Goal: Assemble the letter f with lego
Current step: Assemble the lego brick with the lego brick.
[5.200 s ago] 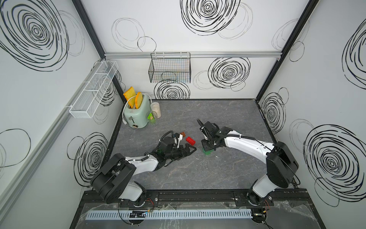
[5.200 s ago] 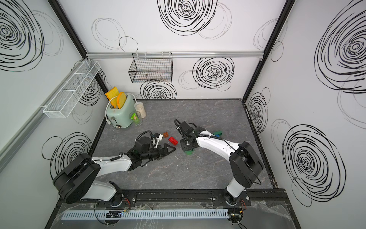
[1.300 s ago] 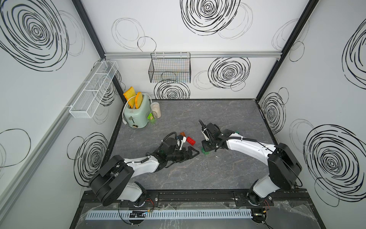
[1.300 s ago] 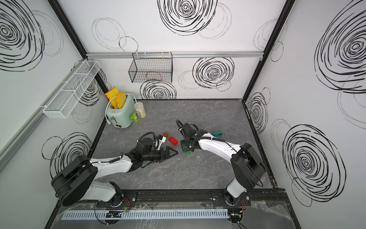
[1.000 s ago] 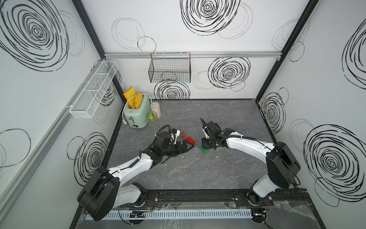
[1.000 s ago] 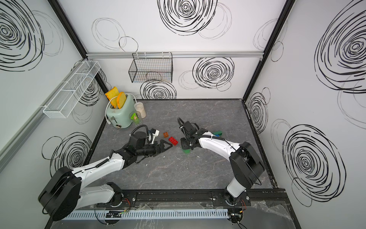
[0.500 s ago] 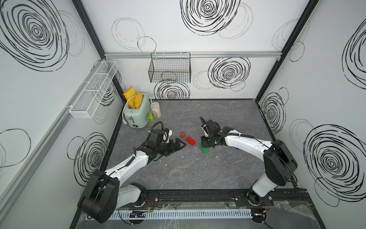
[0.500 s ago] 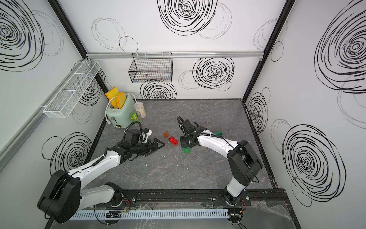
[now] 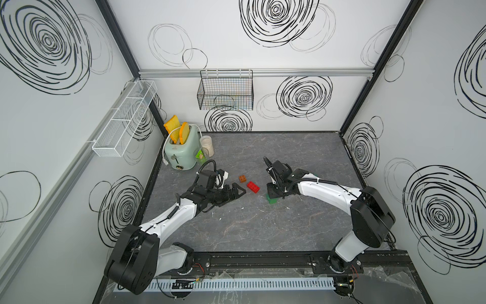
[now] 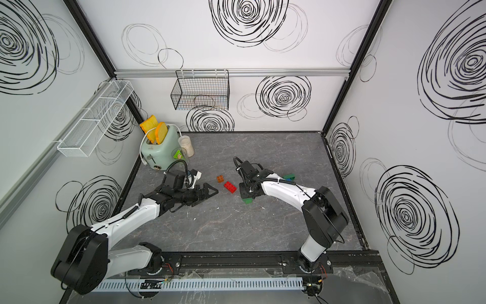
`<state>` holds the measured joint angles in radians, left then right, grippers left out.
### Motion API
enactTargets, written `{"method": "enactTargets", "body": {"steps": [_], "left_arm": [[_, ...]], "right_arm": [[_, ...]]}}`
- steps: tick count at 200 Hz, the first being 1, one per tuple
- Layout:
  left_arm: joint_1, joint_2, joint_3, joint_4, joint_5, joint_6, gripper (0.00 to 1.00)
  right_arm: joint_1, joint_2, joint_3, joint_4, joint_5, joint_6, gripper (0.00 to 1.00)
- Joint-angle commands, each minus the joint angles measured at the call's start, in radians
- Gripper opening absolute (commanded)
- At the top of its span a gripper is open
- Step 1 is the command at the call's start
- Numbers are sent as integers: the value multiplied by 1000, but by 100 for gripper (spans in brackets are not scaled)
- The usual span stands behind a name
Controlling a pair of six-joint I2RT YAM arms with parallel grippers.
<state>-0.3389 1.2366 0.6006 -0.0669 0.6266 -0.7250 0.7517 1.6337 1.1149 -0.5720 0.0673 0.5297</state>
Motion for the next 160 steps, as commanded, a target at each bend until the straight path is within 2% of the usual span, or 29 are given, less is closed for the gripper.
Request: {"method": "enactTargets", "body": {"steps": [1, 94, 125, 160], "left_arm": [[6, 6, 18, 13, 12, 16, 98], [20, -2, 19, 4, 14, 19, 98], [44, -17, 37, -23, 17, 25, 98], [126, -31, 29, -39, 32, 34, 98]], "right_arm": [[9, -11, 20, -43, 12, 7, 49], [36, 16, 95, -34, 36, -36, 61], [44, 124, 206, -7, -7, -102, 69], [47, 283, 335, 60, -72, -164, 80]]}}
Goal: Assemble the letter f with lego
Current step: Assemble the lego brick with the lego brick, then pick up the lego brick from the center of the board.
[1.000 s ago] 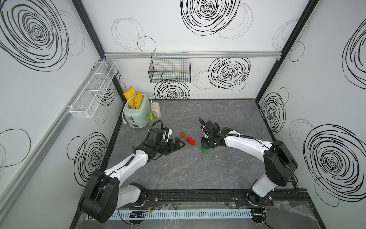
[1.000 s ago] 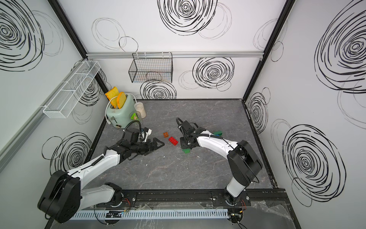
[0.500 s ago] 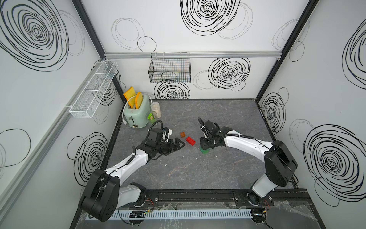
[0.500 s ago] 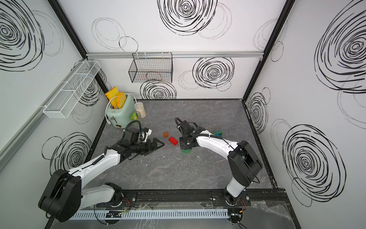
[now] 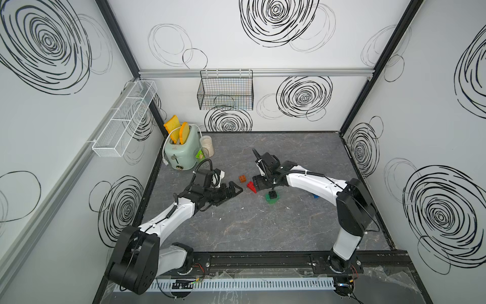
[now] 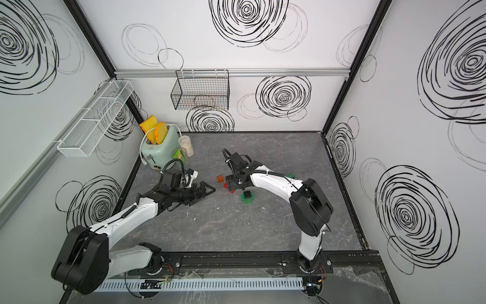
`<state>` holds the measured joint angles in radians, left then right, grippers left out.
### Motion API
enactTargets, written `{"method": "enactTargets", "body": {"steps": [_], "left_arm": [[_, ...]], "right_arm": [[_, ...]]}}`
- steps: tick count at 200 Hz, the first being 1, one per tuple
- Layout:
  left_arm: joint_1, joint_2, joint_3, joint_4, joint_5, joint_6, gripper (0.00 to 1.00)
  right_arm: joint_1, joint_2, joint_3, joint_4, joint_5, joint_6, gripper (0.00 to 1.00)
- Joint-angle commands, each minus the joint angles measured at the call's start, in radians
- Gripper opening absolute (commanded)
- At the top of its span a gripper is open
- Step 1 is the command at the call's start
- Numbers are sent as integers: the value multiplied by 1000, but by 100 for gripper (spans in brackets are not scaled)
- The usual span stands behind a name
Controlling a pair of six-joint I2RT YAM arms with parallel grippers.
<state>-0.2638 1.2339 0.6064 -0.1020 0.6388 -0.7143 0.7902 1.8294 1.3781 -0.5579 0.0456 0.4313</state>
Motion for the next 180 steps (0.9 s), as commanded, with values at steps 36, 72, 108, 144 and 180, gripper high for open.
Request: {"method": "enactTargets", "body": {"steps": [36, 72, 108, 144, 180], "left_arm": [[144, -50, -13, 11, 21, 21, 98], [182, -66, -38, 34, 21, 10, 98], [207, -54, -53, 47, 39, 0, 98], [215, -53, -59, 55, 45, -5, 98], [216, -48, -65, 64, 52, -10, 98]], "right_arm": [[34, 209, 148, 111, -46, -119, 82], [46, 276, 183, 171, -52, -124, 80], [53, 328, 214, 187, -16, -106, 74], [48, 374, 260, 171, 34, -99, 69], [41, 409, 294, 169, 34, -91, 63]]}}
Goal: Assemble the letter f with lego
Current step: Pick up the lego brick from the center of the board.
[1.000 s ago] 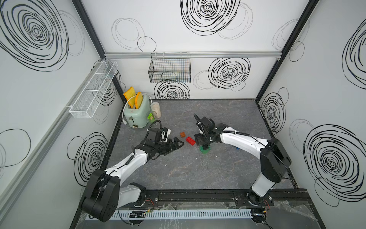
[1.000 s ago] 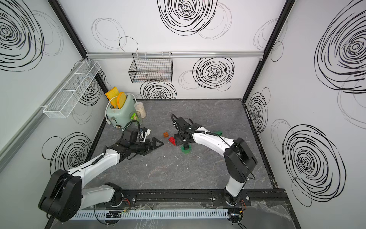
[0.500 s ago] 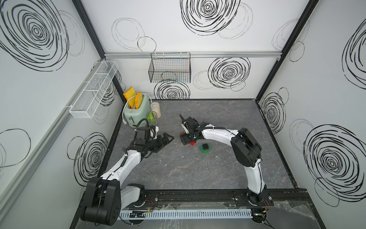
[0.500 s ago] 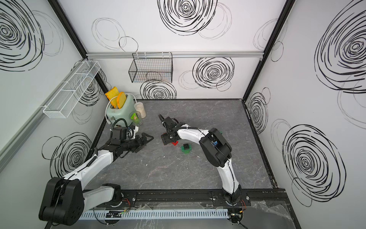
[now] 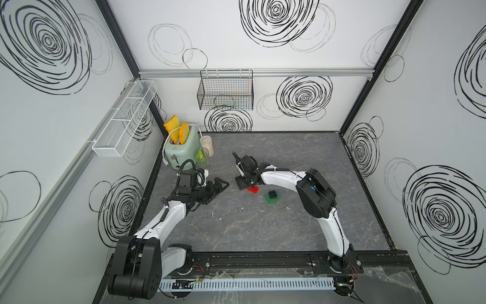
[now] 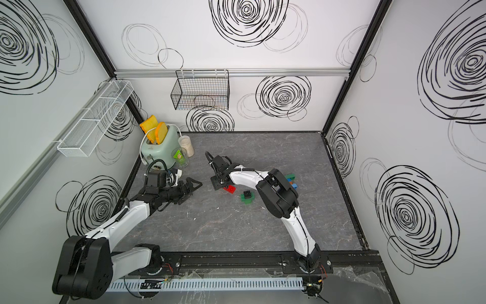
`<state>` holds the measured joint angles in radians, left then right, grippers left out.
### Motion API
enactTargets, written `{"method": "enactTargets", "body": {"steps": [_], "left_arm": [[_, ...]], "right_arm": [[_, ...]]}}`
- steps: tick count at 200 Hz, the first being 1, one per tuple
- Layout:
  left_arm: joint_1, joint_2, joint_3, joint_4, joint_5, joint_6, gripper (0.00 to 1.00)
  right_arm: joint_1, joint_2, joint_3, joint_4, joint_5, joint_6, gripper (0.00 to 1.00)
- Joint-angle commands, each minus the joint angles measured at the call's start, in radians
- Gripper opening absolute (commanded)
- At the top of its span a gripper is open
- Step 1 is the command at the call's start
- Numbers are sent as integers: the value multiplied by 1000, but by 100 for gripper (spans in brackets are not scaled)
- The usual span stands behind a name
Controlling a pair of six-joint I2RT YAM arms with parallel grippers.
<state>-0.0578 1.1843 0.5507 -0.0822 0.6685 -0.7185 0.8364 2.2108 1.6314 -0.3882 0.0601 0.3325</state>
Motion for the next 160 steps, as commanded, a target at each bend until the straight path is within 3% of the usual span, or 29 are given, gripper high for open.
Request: {"method": "enactTargets", "body": {"steps": [1, 160], "left_arm": [[10, 1, -9, 44, 21, -6, 98], [12, 6, -24, 74, 37, -21, 98]], "right_arm": [[-5, 29, 41, -2, 20, 8, 62], [-34, 122, 203, -134, 10, 27, 52]]}}
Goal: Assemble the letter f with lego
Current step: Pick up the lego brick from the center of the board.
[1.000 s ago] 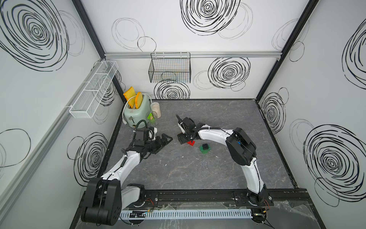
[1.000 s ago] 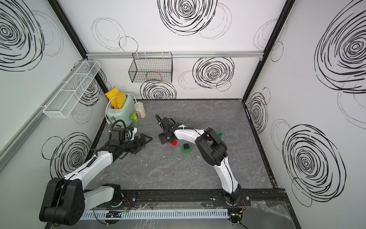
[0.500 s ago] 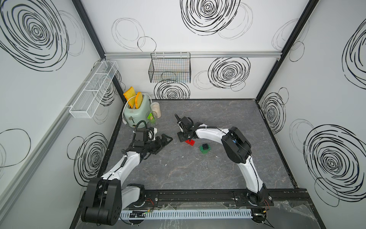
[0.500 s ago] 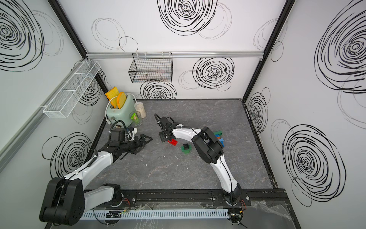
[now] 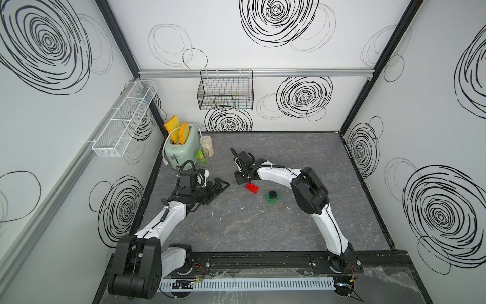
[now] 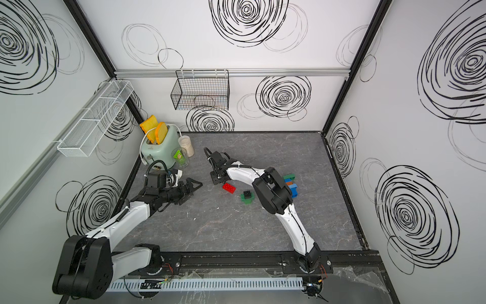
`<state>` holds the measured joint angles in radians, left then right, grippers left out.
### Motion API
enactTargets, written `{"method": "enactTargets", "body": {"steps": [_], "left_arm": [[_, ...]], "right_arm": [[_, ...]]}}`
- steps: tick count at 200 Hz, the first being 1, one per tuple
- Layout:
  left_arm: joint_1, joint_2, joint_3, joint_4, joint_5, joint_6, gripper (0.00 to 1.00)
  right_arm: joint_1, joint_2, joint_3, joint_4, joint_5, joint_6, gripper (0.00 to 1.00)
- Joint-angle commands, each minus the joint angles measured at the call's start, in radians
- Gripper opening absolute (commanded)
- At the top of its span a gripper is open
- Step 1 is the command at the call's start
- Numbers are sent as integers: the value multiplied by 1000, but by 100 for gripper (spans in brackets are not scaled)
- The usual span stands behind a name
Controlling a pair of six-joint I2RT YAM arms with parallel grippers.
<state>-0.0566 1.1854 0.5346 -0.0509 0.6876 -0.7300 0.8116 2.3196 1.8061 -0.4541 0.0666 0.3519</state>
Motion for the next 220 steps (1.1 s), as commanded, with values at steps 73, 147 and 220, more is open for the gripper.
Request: {"method": "enactTargets", "body": {"steps": [73, 147, 220], "left_arm": [[13, 7, -16, 51, 21, -15, 98], [5, 19, -15, 47, 12, -11, 98], [-112, 26, 9, 37, -63, -5, 98]], "right_arm": [[-8, 5, 31, -81, -6, 9, 46], [3, -8, 36, -80, -9, 1, 33], [19, -193, 33, -137, 2, -5, 30]]}}
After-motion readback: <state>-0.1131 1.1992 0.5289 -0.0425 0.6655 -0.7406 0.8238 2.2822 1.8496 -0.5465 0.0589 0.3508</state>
